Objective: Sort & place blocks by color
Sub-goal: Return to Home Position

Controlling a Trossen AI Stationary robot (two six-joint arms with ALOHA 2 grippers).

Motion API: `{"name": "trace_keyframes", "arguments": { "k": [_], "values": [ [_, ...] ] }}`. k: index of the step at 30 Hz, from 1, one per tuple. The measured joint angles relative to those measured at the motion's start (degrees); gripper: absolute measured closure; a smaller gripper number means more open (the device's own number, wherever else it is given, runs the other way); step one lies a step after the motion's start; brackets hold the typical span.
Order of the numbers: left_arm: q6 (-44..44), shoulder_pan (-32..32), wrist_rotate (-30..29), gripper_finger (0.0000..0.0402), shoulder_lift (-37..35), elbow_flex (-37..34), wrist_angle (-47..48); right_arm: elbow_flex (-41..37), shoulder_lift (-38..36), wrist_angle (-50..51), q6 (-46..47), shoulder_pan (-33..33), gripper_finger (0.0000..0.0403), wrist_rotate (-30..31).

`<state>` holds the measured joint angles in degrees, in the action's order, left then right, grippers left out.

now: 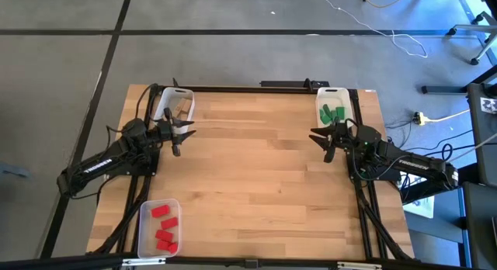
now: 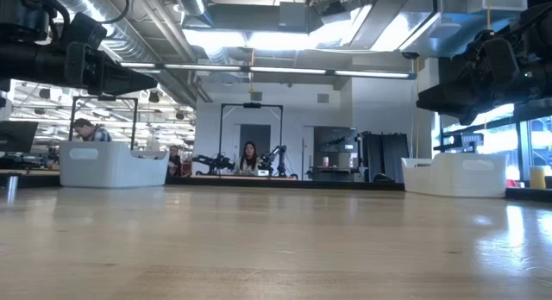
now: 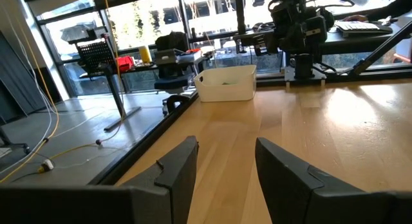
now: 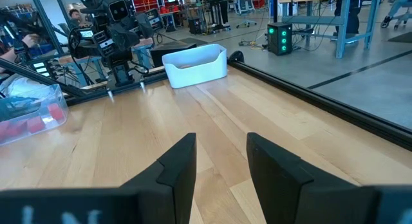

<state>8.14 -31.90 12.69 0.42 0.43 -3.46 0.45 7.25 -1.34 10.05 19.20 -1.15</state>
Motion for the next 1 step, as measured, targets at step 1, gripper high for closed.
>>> {"name": "trace_keyframes", "arguments": {
  "k": [1],
  "values": [
    [0.0,0.0,0.0,0.0252,0.0,0.0,0.0,0.0,0.0,0.0,0.0,0.0,0.0265,0.0]
  ]
}}
